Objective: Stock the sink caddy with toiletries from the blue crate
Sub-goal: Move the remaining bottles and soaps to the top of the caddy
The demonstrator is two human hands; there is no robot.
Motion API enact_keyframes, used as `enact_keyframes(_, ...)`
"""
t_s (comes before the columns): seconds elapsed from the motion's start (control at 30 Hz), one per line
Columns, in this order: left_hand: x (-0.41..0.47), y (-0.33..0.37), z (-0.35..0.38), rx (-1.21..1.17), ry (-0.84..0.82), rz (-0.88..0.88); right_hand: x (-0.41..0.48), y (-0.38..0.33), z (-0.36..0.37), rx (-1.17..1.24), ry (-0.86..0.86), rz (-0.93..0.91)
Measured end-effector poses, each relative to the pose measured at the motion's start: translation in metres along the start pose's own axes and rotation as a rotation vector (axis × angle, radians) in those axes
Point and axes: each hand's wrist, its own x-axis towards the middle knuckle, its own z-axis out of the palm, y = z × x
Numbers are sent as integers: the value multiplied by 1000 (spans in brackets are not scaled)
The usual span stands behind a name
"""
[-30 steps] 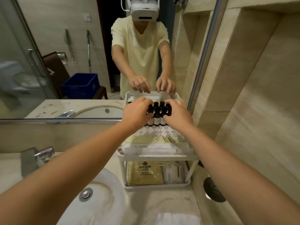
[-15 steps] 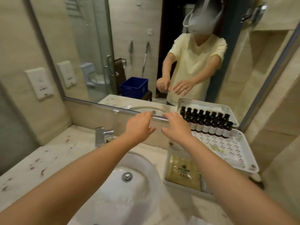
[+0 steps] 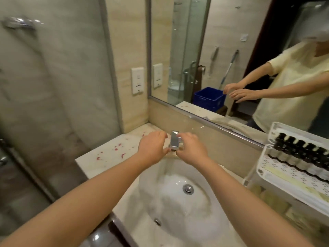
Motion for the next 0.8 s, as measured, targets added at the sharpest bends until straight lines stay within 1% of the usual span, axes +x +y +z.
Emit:
enact_keyframes(0.23,-67,-91,-12,28,-28,-142,-6,-92,52,-23,-103,-100)
enact_keyframes(0.47,-145,-180,-27,48,-15,-277,-24,-192,106,-6,-170,-208)
enact_keyframes(0.8,-273,-303,-51,112,-23,-522,-63,-346,183,23,-248,-472)
